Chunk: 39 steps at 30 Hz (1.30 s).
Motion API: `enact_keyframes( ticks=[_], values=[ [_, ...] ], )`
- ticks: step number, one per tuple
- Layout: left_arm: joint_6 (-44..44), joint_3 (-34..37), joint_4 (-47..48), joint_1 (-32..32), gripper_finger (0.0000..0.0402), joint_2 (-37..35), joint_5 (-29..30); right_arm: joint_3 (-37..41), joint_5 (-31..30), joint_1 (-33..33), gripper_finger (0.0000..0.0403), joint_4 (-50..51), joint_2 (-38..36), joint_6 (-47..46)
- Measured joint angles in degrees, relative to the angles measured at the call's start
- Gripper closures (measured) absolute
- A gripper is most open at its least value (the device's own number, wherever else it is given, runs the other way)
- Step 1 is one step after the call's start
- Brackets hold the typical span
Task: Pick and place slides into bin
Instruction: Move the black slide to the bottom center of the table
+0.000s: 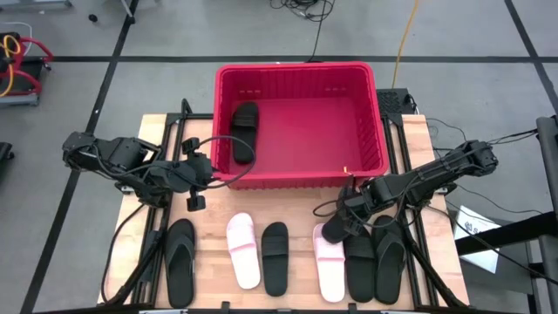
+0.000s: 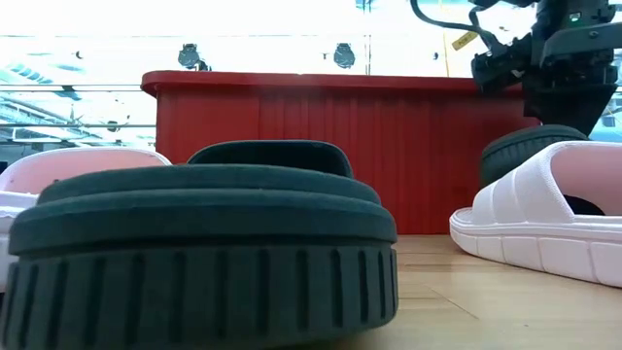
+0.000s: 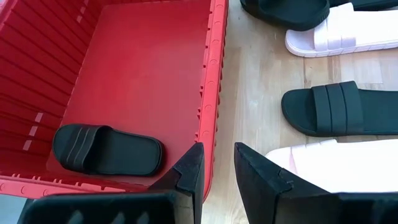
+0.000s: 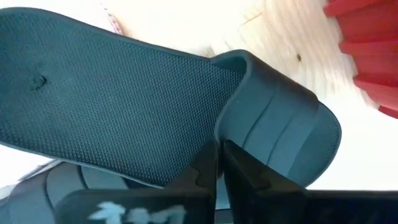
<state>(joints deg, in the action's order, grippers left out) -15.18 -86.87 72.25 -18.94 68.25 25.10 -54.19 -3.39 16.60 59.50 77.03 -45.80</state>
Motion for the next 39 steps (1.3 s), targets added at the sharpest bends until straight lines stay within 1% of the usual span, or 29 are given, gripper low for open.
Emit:
enact_keyframes(
  ticks=[13, 25, 34, 39],
  values=[
    [-0.13, 0.0, 0.0, 0.0, 0.0316, 0.0, 0.02, -0.23, 0.28, 0.0, 0.0402, -2.11, 0.02, 1.97],
    [-0.28, 0.0, -0.02, -0.01, 0.0316, 0.0, 0.02, -5.73, 0.25, 0.0, 0.0402, -1.64, 0.09, 5.53],
    [-0.57, 0.0, -0.03, -0.01, 0.0316, 0.0, 0.02, -9.81, -0.03, 0.0, 0.0403, -1.4, 0.09, 10.7],
    [-0.59, 0.0, -0.04, -0.02, 0.0316, 0.0, 0.02, -11.36, -1.98, -0.05, 0.0403, -1.36, 0.09, 14.52]
  ],
)
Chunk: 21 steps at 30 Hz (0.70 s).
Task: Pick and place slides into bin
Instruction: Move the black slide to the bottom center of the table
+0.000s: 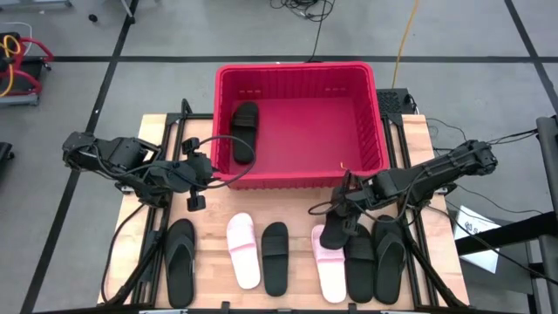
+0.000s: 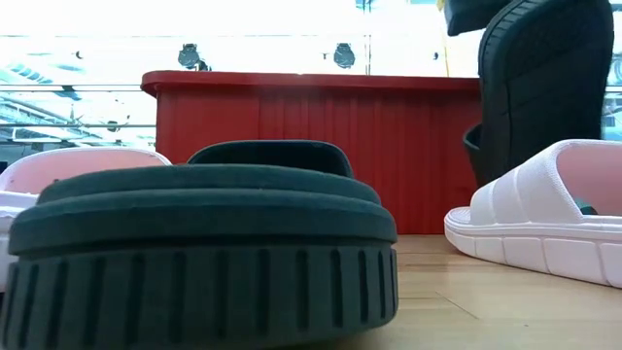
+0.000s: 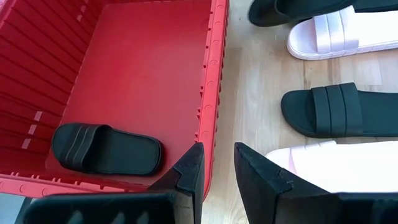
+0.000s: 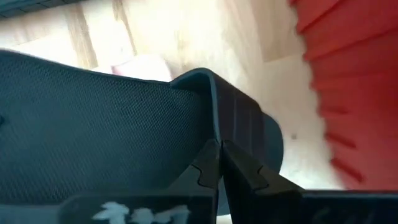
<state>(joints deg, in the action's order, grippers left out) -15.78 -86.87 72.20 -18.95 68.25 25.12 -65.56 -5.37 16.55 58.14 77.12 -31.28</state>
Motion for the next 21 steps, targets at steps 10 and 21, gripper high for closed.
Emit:
enact_keyframes(
  ticks=[10, 21],
  values=[
    [-0.19, 0.0, 0.0, -0.01, 0.0316, 0.0, 0.0, -2.08, -5.35, -0.01, 0.0403, -10.97, -0.02, 10.98],
    [0.04, 0.0, -0.02, 0.01, 0.0316, -0.01, -0.02, -2.12, -7.63, 0.46, 0.0403, -21.25, 3.44, 20.67]
  ],
)
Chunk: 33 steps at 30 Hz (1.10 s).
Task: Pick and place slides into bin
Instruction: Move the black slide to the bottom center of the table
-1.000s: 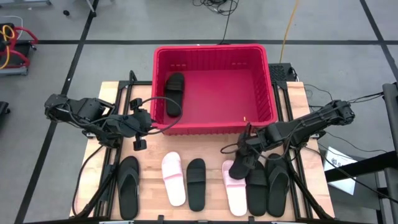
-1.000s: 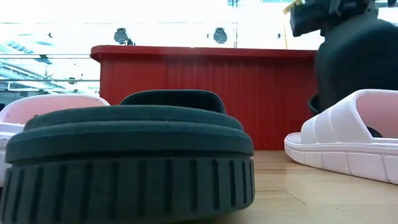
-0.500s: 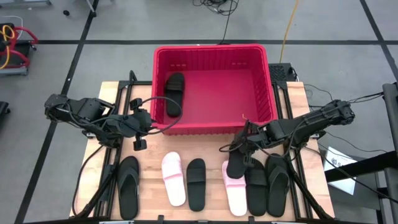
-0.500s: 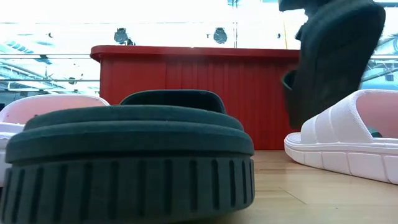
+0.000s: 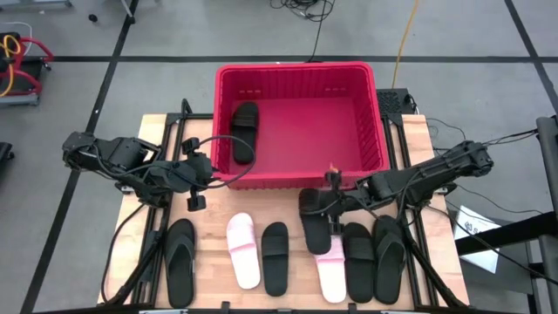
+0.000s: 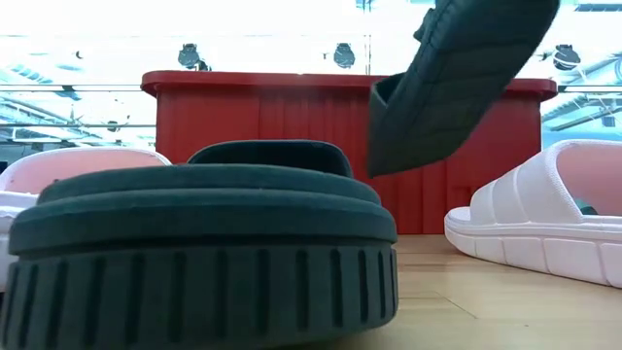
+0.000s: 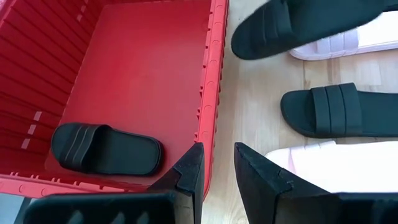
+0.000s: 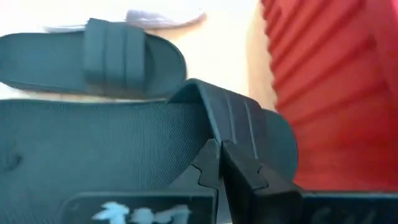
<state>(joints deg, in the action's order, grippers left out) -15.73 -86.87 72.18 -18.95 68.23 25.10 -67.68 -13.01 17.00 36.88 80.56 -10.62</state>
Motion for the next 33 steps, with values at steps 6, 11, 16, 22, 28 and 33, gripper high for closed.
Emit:
enact_keyframes(
  ticks=[6, 11, 16, 22, 28, 33],
  values=[
    [0.54, 0.0, -0.02, 0.0, 0.0316, -0.01, -0.62, 0.0, 1.24, -0.03, 0.0403, -5.51, 2.98, 3.49],
    [0.61, 0.0, 0.0, 0.0, 0.0316, -0.01, -1.53, 0.02, 1.11, 0.98, 0.0403, -7.32, 5.07, 2.54],
    [0.6, 0.0, 0.0, 0.0, 0.0316, -0.01, -2.73, 0.02, 1.09, 2.65, 0.0403, -11.08, 8.12, 0.04],
    [1.78, 0.0, -0.02, 0.0, 0.0316, -0.01, -2.75, 0.02, 0.96, 5.37, 0.0403, -13.32, 12.86, -3.52],
    [3.69, 0.0, -0.89, 0.01, 0.0316, -0.01, -3.13, 0.02, 1.21, 7.27, 0.0403, -16.64, 17.42, -3.69],
    [3.69, 0.0, -3.39, -0.01, 0.0316, -0.01, -5.43, 0.02, 5.95, 7.42, 0.0394, -16.96, 17.72, -3.74]
  ],
)
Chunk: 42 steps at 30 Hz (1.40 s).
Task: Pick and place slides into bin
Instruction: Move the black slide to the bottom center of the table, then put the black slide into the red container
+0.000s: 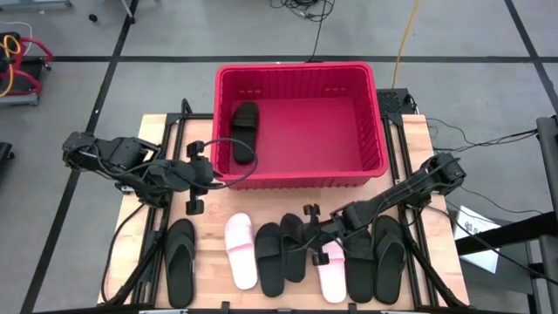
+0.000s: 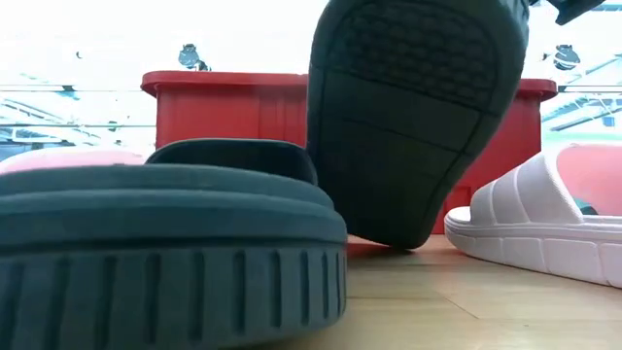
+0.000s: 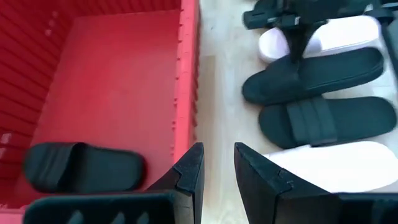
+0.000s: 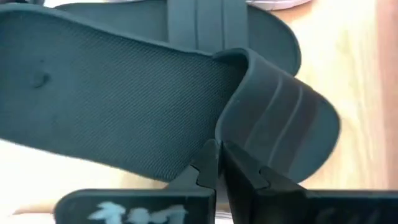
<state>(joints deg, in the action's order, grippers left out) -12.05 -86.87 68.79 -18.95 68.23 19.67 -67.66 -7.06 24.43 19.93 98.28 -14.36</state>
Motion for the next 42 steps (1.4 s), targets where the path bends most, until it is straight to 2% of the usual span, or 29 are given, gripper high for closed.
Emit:
enact_keyframes(
  ticks=[12, 19, 25, 33, 37, 42],
  values=[
    [-1.13, 0.0, -0.43, 0.0, 0.0316, 0.0, -0.73, 0.0, 1.8, 0.13, 0.0304, 0.16, -0.64, 0.01],
    [-1.49, 0.0, -0.5, -0.01, 0.0316, 0.0, -0.73, 0.04, 2.79, 0.07, 0.0257, 2.42, -6.55, 0.04],
    [-1.49, 0.0, -0.52, 0.01, 0.0316, 0.0, -0.69, 0.04, 3.26, 0.07, 0.0256, 13.06, -14.26, -1.83],
    [-0.39, 0.0, -2.27, 0.0, 0.0316, 0.0, -0.64, 0.08, 11.17, 0.05, 0.0258, 30.92, -21.31, -10.52],
    [-0.01, 0.0, -2.7, -0.01, 0.0316, 0.0, -0.6, 2.65, 16.58, 0.04, 0.0258, 34.34, -21.94, -13.61],
    [-0.05, 0.0, -2.7, 0.0, 0.0316, 0.0, -0.58, 7.42, 22.92, 0.07, 0.0265, 33.63, -21.88, -15.01]
  ],
)
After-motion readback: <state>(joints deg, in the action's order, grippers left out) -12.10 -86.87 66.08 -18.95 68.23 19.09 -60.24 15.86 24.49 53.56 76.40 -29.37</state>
